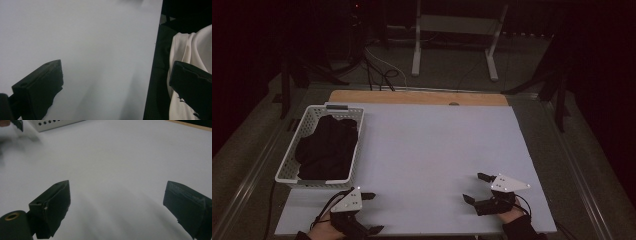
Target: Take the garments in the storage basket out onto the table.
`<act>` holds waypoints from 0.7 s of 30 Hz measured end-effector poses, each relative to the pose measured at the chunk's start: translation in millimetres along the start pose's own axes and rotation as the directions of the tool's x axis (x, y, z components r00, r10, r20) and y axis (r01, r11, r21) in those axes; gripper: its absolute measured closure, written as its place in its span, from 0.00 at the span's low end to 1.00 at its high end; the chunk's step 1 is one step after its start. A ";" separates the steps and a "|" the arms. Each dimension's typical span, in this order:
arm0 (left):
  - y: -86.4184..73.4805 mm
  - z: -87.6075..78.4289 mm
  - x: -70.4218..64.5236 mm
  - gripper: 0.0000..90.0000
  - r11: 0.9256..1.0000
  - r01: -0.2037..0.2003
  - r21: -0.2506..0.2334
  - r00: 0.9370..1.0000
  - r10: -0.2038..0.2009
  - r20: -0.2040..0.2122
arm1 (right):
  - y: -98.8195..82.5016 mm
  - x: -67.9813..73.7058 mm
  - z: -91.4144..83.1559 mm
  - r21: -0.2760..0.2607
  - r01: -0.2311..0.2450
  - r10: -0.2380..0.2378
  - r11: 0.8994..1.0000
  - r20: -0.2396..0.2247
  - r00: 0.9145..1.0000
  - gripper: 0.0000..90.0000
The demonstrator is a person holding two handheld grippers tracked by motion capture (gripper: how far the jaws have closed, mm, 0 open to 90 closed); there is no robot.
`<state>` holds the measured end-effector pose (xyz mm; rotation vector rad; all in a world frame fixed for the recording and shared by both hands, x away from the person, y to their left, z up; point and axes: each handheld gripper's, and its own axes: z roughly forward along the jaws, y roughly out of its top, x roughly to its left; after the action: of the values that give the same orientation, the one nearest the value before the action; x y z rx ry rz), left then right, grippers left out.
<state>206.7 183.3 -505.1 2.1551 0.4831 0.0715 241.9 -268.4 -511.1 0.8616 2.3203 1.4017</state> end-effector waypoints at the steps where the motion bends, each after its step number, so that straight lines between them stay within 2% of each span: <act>1: 0.6 1.2 -0.2 0.00 1.000 -0.009 0.007 1.000 0.009 -0.004 | 0.0 0.0 0.0 0.000 0.000 0.000 1.000 0.000 1.000 0.09; 7: 1.8 3.0 -1.1 0.00 0.999 -0.021 0.037 1.000 0.021 0.007 | -0.7 2.0 -1.6 0.007 0.024 -0.024 1.000 -0.011 1.000 0.09; 15: 5.9 4.9 -0.3 0.00 0.999 -0.029 0.047 0.999 0.027 0.033 | -2.1 3.5 -2.9 0.011 0.028 -0.027 1.000 -0.035 0.999 0.09; 18: 6.1 5.1 -1.1 0.00 0.998 -0.035 0.053 0.999 0.034 0.024 | -1.6 4.5 -2.8 0.014 0.030 -0.029 0.999 -0.042 0.999 0.09; 21: 7.4 2.2 -2.4 0.00 0.998 -0.042 0.056 0.999 0.041 0.034 | 1.5 6.5 -4.1 0.001 0.043 -0.042 0.999 -0.048 0.998 0.09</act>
<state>207.3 176.9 -500.2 2.2191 0.4260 0.0456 235.2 -266.6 -507.5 0.7829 2.3614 1.4174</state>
